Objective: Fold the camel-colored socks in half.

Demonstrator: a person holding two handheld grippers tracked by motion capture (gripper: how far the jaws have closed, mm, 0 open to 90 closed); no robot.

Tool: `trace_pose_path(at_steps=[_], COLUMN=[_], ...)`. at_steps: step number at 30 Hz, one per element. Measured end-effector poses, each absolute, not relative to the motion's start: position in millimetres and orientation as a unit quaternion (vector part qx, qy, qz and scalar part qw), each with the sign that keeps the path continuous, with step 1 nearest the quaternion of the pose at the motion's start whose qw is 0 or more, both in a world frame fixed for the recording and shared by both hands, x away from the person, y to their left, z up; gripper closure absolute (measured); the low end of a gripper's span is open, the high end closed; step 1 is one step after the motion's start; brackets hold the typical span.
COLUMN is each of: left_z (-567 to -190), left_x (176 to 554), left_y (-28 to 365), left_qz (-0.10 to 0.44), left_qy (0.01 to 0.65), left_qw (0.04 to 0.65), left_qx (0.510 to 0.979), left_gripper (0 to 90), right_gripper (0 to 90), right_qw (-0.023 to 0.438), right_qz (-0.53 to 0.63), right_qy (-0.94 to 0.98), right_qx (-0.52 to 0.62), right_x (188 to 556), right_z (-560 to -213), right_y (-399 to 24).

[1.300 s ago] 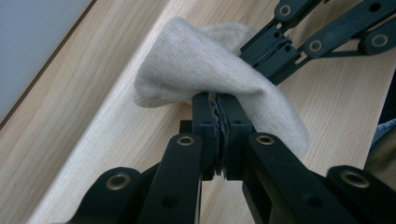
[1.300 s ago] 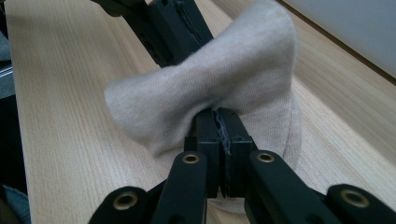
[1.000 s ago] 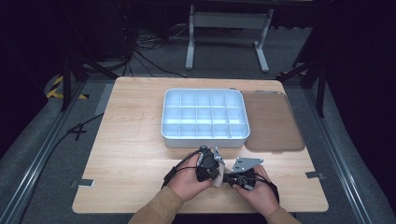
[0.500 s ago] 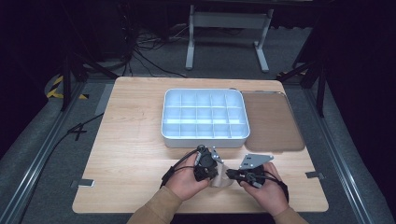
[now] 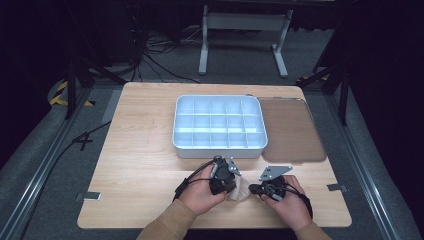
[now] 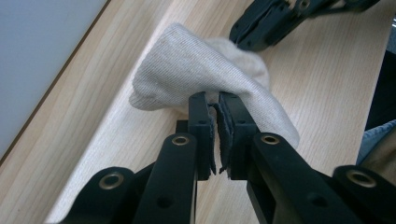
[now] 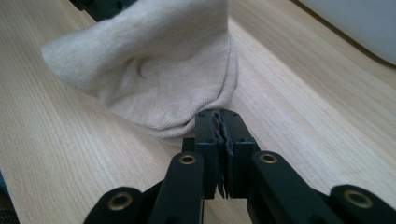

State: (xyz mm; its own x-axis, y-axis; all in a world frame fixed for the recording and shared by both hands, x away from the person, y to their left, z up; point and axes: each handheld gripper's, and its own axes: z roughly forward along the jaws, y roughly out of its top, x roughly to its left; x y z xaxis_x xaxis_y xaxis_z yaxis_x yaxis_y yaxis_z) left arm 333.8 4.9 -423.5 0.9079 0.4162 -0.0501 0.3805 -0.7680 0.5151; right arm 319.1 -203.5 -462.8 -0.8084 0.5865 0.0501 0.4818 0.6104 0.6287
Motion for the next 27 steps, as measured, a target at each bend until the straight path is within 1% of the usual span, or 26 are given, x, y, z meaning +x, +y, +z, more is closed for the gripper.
trace_pose_path(at_steps=[7, 13, 15, 17, 21, 24, 27], left_z=[-425, -430, -433, -436, -439, -441, -443], left_x=[331, 331, 331, 331, 332, 333, 332], left_y=[-2, -10, -12, -13, -12, -10, -10], left_qz=[0.040, 0.042, 0.040, 0.040, 0.030, 0.023, 0.012], left_qy=[0.189, 0.164, 0.145, 0.132, 0.127, 0.124, 0.124], left_qw=[0.273, 0.277, 0.273, 0.273, 0.278, 0.281, 0.280], left_qx=[0.943, 0.946, 0.950, 0.952, 0.952, 0.951, 0.952], left_gripper=[84.2, 80.3, 76.9, 70.5, 61.5, 58.4, 52.4], right_gripper=[86.5, 86.0, 85.7, 85.4, 84.0, 82.4, 81.3], right_qw=[0.075, 0.068, 0.066, 0.066, 0.067, 0.070, 0.075], right_qz=[0.336, 0.339, 0.341, 0.341, 0.340, 0.345, 0.352], right_qy=[0.891, 0.889, 0.888, 0.887, 0.887, 0.882, 0.876], right_qx=[0.296, 0.300, 0.302, 0.304, 0.306, 0.313, 0.322], right_x=[318, 317, 317, 316, 316, 316, 316], right_z=[-467, -468, -468, -468, -468, -465, -461], right_y=[-200, -200, -201, -202, -204, -208, -210])
